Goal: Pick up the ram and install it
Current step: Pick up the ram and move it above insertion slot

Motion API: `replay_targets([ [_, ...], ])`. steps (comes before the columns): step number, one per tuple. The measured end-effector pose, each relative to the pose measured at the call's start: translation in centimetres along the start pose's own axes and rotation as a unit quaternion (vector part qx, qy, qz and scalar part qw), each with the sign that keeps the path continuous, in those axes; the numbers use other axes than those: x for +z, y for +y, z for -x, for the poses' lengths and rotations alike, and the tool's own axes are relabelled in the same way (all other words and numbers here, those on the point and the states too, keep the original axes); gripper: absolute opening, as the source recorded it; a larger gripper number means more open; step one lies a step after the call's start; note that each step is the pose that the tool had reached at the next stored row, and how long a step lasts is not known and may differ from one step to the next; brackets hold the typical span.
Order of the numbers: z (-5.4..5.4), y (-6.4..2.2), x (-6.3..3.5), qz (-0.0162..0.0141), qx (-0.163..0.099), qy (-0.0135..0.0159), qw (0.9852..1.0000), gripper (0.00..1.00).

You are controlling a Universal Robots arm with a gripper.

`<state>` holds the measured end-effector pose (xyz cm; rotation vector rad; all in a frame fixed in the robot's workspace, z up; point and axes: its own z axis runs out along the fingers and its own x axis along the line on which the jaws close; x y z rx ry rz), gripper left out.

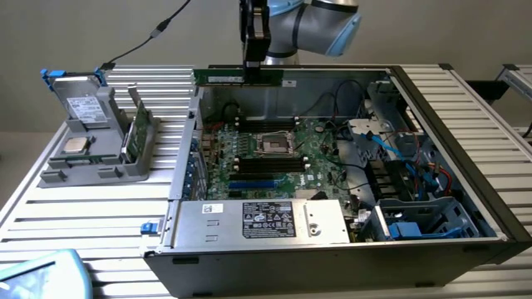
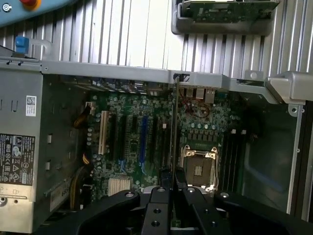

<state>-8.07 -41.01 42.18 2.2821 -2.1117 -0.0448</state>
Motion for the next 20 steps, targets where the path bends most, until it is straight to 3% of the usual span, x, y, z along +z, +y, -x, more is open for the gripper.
replay_targets([
  [4,-0.1,-1.16,-0.06,0.0000,0.000,-0.0008,1.0000,0.14],
  [10,-0.1,-1.75,-0.04,-0.0008,0.008,-0.0098,0.9999,0.14],
  [14,-0.1,-2.36,-0.05,-0.0009,0.013,-0.0111,0.9999,0.14],
  [20,-0.2,-4.12,-0.13,-0.0010,0.014,-0.0121,0.9998,0.14],
])
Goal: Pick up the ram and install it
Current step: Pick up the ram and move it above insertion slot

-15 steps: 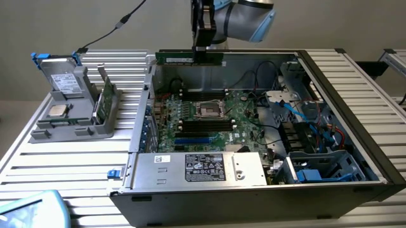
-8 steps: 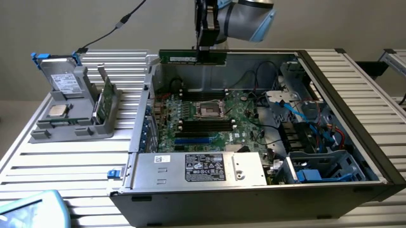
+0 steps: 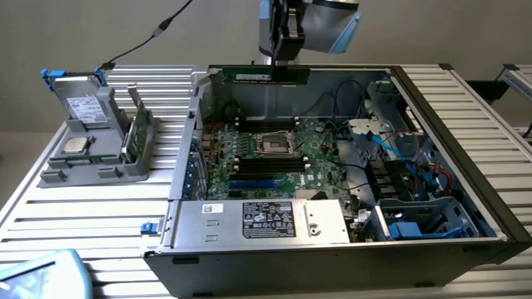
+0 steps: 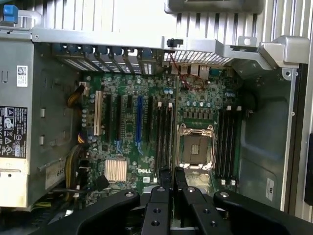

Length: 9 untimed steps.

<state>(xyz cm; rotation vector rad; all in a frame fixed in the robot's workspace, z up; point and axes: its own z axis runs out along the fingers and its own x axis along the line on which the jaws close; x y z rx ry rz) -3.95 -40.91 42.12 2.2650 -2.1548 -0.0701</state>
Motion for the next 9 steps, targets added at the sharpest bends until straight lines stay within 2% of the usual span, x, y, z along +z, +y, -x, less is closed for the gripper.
replay_targets([
  [4,0.0,-1.13,0.00,-0.0001,0.001,-0.0009,1.0000,0.14],
  [9,-0.1,-2.65,0.80,-0.0003,0.005,-0.0031,1.0000,0.14],
])
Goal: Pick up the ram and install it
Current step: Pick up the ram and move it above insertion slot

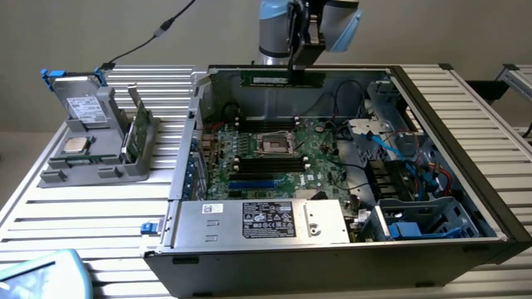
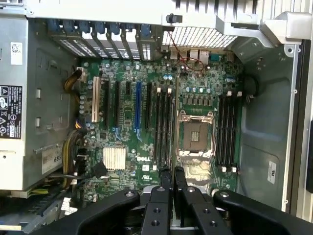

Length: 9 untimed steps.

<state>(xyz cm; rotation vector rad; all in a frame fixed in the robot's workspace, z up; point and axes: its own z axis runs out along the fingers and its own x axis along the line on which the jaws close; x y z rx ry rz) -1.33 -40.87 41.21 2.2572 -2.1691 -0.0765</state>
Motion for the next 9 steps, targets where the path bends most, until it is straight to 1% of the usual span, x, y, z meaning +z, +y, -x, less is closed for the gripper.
replay_targets([
  [2,0.0,-0.35,0.34,-0.0001,0.003,-0.0006,1.0000,0.14],
  [6,0.0,-0.39,1.07,-0.0002,0.006,-0.0007,1.0000,0.14],
  [9,-0.1,-0.42,1.61,-0.0002,0.007,-0.0001,1.0000,0.14],
])
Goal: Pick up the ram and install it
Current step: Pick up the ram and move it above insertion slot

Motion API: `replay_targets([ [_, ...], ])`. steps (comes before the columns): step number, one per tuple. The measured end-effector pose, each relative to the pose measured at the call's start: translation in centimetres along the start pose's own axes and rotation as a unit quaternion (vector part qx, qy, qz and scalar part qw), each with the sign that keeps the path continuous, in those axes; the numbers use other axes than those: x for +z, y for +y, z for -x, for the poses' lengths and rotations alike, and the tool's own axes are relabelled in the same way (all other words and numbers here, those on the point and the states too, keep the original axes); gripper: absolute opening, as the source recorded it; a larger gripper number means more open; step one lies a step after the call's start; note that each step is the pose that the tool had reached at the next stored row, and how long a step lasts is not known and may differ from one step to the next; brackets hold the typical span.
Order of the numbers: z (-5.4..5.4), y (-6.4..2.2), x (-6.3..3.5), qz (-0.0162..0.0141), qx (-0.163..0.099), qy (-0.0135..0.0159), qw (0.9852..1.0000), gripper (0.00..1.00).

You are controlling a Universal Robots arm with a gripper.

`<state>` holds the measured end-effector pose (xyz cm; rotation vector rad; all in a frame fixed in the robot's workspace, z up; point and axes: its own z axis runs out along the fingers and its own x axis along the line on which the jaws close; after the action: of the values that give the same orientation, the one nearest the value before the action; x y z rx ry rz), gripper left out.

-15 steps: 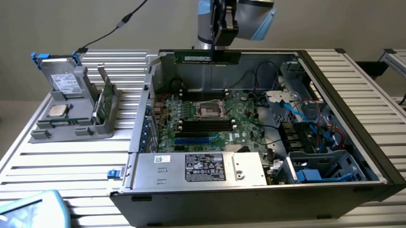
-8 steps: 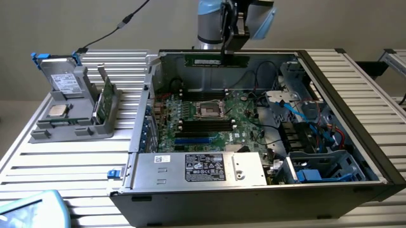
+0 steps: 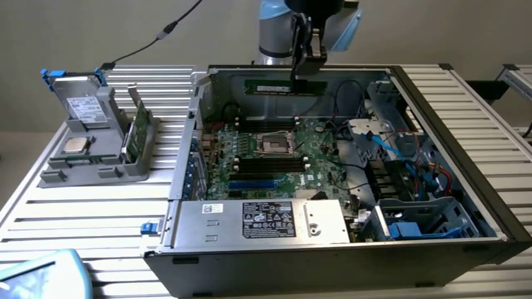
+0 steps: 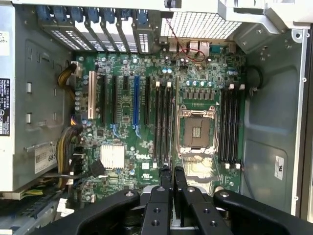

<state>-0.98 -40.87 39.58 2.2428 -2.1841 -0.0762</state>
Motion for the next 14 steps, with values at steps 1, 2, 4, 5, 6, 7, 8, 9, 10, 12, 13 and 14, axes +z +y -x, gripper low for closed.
replay_targets([
  [1,0.0,0.00,0.17,0.0000,0.000,0.0005,1.0000,0.14],
  [2,0.0,0.02,0.31,0.0001,0.000,0.0014,1.0000,0.14],
  [4,0.0,0.13,0.61,0.0001,0.000,0.0030,1.0000,0.14],
  [5,0.0,0.26,0.76,0.0001,0.000,0.0040,1.0000,0.14],
  [6,0.0,0.37,0.87,0.0001,0.001,0.0052,1.0000,0.14],
  [7,0.0,0.48,0.97,0.0002,0.001,0.0067,1.0000,0.14],
  [8,0.0,0.60,1.08,0.0002,0.001,0.0082,1.0000,0.14],
  [9,0.0,0.75,1.21,0.0002,0.001,0.0097,1.0000,0.14],
  [10,0.0,0.92,1.35,0.0002,0.001,0.0108,0.9999,0.14],
  [12,0.0,1.27,1.66,0.0003,0.002,0.0127,0.9999,0.14],
  [13,0.0,1.44,1.81,0.0003,0.002,0.0136,0.9999,0.14],
  [14,0.0,1.58,1.97,0.0003,0.003,0.0147,0.9999,0.14],
])
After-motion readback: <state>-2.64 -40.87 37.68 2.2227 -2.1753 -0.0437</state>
